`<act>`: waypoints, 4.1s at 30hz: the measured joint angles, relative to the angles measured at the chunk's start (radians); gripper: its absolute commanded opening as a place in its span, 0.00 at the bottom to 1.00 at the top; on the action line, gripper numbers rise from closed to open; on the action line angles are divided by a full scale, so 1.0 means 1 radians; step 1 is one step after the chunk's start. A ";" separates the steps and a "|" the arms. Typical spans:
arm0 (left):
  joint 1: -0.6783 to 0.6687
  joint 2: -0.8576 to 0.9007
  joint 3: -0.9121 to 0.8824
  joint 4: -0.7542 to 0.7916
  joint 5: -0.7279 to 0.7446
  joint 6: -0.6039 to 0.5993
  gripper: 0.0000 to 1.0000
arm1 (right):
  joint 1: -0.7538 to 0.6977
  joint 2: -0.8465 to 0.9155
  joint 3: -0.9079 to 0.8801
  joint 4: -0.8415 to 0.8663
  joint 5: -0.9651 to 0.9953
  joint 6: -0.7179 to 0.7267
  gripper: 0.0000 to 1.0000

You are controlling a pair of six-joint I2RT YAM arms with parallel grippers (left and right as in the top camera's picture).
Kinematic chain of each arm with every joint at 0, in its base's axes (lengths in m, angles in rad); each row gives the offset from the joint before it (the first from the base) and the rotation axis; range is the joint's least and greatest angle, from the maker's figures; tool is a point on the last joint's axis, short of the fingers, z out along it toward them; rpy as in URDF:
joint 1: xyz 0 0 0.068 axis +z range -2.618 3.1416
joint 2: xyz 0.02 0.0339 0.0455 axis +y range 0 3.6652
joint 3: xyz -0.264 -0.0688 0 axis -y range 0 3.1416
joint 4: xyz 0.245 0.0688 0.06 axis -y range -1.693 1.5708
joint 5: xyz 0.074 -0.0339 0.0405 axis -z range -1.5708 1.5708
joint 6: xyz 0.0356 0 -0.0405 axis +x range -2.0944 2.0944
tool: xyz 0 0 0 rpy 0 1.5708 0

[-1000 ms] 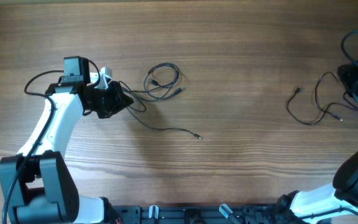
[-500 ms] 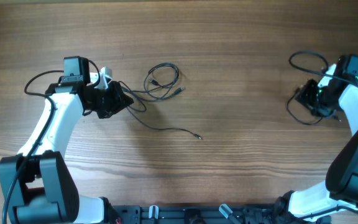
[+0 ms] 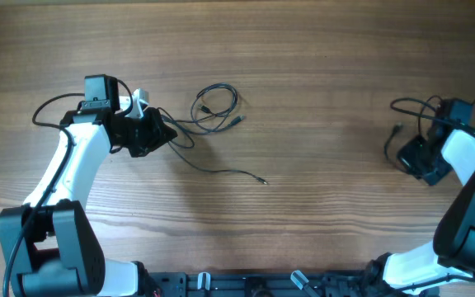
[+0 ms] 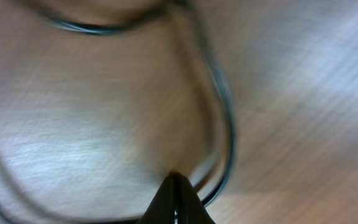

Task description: Untangle cables

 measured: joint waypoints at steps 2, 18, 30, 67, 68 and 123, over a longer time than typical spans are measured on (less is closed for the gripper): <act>0.000 0.000 0.000 0.000 0.000 0.000 0.04 | -0.070 0.000 -0.002 -0.031 0.063 0.039 0.04; -0.062 0.000 0.000 0.065 0.082 0.051 0.04 | -0.041 -0.002 0.004 0.203 -0.846 -0.319 0.48; -0.135 0.000 0.000 0.073 0.378 0.266 0.22 | 0.500 -0.002 0.041 0.211 -0.772 -0.427 0.78; -0.020 0.000 -0.001 0.283 0.006 -0.137 0.59 | 1.028 0.069 0.435 0.138 -0.509 -0.437 0.71; -0.020 0.000 -0.001 0.283 -0.003 -0.160 0.61 | 1.028 0.083 0.435 0.142 -0.489 -0.426 0.71; -0.020 -0.001 -0.003 0.466 0.153 -0.241 0.97 | 0.886 -0.302 0.412 -0.032 -0.863 -0.458 0.04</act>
